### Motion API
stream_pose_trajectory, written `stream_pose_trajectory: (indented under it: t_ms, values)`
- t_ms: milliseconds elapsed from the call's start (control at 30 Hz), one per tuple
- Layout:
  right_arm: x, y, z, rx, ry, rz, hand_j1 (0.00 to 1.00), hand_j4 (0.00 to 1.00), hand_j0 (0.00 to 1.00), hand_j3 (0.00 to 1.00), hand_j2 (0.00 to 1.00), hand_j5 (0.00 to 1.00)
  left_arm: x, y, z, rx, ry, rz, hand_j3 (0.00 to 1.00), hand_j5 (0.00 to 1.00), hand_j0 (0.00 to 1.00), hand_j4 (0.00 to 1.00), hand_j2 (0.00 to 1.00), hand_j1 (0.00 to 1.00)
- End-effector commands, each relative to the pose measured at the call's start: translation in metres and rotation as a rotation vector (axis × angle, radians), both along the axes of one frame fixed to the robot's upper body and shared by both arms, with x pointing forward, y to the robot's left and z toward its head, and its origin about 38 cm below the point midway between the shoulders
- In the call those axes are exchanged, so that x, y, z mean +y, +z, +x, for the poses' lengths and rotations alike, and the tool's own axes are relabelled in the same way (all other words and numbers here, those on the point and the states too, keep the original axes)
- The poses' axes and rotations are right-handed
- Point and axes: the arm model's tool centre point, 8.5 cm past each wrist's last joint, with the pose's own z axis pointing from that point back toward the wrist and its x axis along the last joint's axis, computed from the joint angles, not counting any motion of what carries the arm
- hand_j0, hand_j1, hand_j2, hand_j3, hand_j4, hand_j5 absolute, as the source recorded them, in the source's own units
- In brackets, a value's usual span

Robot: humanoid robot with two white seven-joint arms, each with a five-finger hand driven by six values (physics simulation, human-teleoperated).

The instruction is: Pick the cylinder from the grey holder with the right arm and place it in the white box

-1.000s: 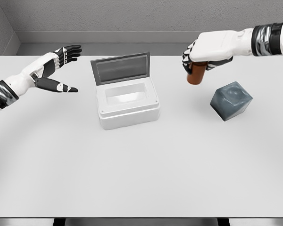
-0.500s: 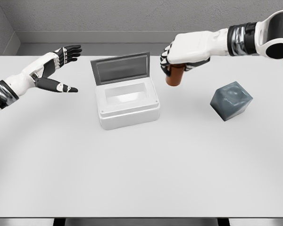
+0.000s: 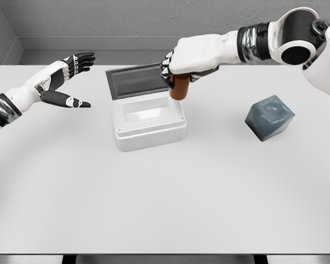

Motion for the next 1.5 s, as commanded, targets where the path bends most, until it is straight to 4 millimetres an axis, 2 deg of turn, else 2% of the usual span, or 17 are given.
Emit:
stream_pose_trajectory:
  t_ms: [0, 233, 333, 367, 400, 433, 467, 833, 933, 1000, 1067, 1167, 1233, 1300, 1367, 1433, 1467]
  values:
    - [0.007, -0.001, 0.000, 0.003, 0.008, 0.006, 0.36, 0.36, 0.36, 0.36, 0.36, 0.36, 0.000, 0.001, 0.000, 0.000, 0.001, -0.006, 1.00, 1.00, 1.00, 1.00, 1.00, 1.00]
    - [0.018, 0.005, 0.001, -0.009, 0.024, 0.010, 0.37, 0.37, 0.37, 0.37, 0.37, 0.37, 0.000, 0.000, 0.000, 0.000, 0.001, -0.004, 1.00, 1.00, 1.00, 1.00, 1.00, 1.00]
    - [0.018, 0.004, 0.002, -0.005, 0.020, 0.009, 0.41, 0.41, 0.41, 0.41, 0.41, 0.41, 0.000, 0.001, 0.000, 0.000, 0.001, -0.006, 1.00, 1.00, 1.00, 1.00, 1.00, 1.00]
    - [0.018, 0.003, 0.002, -0.006, 0.020, 0.008, 0.48, 0.48, 0.48, 0.48, 0.48, 0.48, 0.000, 0.000, 0.000, 0.000, 0.001, -0.004, 1.00, 1.00, 1.00, 1.00, 1.00, 1.00]
    - [0.019, 0.001, 0.003, -0.023, 0.017, -0.014, 0.77, 0.77, 0.77, 0.77, 0.77, 0.77, 0.000, 0.000, 0.000, 0.000, 0.001, -0.004, 1.00, 1.00, 1.00, 1.00, 1.00, 1.00]
    - [0.020, 0.000, 0.003, -0.035, 0.016, -0.026, 0.94, 0.94, 0.94, 0.94, 0.94, 0.94, 0.000, 0.000, 0.000, 0.000, 0.000, -0.006, 1.00, 1.00, 1.00, 1.00, 1.00, 1.00]
    - [0.019, 0.000, 0.004, -0.037, 0.015, -0.029, 0.99, 0.99, 0.99, 0.99, 0.99, 0.99, 0.000, 0.001, 0.000, 0.000, 0.001, -0.006, 1.00, 1.00, 1.00, 1.00, 1.00, 1.00]
    - [0.017, 0.000, 0.002, -0.043, 0.016, -0.032, 0.99, 0.99, 0.99, 0.99, 0.99, 0.99, -0.002, 0.001, 0.000, 0.000, -0.003, -0.007, 1.00, 1.00, 1.00, 1.00, 1.00, 1.00]
    - [-0.017, 0.008, -0.023, -0.084, 0.028, -0.055, 0.99, 0.99, 0.99, 0.99, 0.99, 0.99, -0.007, -0.001, 0.001, 0.001, -0.010, -0.017, 1.00, 1.00, 1.00, 1.00, 1.00, 1.00]
    - [-0.036, 0.005, -0.026, -0.078, 0.000, -0.069, 1.00, 1.00, 1.00, 1.00, 1.00, 1.00, -0.012, -0.001, 0.000, -0.001, -0.024, -0.014, 1.00, 1.00, 1.00, 1.00, 1.00, 1.00]
    - [-0.071, 0.018, -0.035, -0.078, -0.048, -0.015, 1.00, 1.00, 1.00, 1.00, 1.00, 1.00, -0.024, -0.005, 0.000, 0.005, -0.048, -0.020, 1.00, 1.00, 1.00, 1.00, 1.00, 1.00]
    - [-0.117, 0.033, -0.064, -0.045, -0.097, 0.156, 1.00, 1.00, 1.00, 1.00, 1.00, 1.00, -0.033, -0.003, 0.000, -0.005, -0.067, -0.033, 1.00, 1.00, 1.00, 1.00, 1.00, 1.00]
    - [-0.146, 0.043, -0.091, -0.045, -0.123, 0.288, 1.00, 1.00, 1.00, 1.00, 1.00, 1.00, -0.036, -0.003, 0.000, -0.006, -0.071, -0.036, 1.00, 1.00, 1.00, 1.00, 1.00, 1.00]
    - [-0.179, 0.049, -0.107, 0.029, -0.161, 0.452, 1.00, 1.00, 1.00, 1.00, 1.00, 1.00, -0.037, -0.003, 0.000, -0.006, -0.072, -0.039, 1.00, 1.00, 1.00, 1.00, 1.00, 1.00]
    - [-0.190, 0.036, -0.115, 0.125, -0.169, 0.568, 1.00, 1.00, 1.00, 1.00, 1.00, 1.00, -0.038, -0.001, -0.001, -0.011, -0.077, -0.040, 1.00, 1.00, 1.00, 1.00, 1.00, 1.00]
    - [-0.190, 0.004, -0.120, 0.249, -0.174, 0.669, 1.00, 1.00, 1.00, 1.00, 1.00, 1.00, -0.042, 0.000, -0.004, -0.019, -0.090, -0.041, 1.00, 1.00, 1.00, 1.00, 1.00, 1.00]
    - [-0.188, -0.024, -0.125, 0.297, -0.196, 0.744, 1.00, 1.00, 1.00, 1.00, 1.00, 1.00, -0.043, 0.004, -0.006, -0.031, -0.100, -0.040, 1.00, 1.00, 1.00, 1.00, 1.00, 1.00]
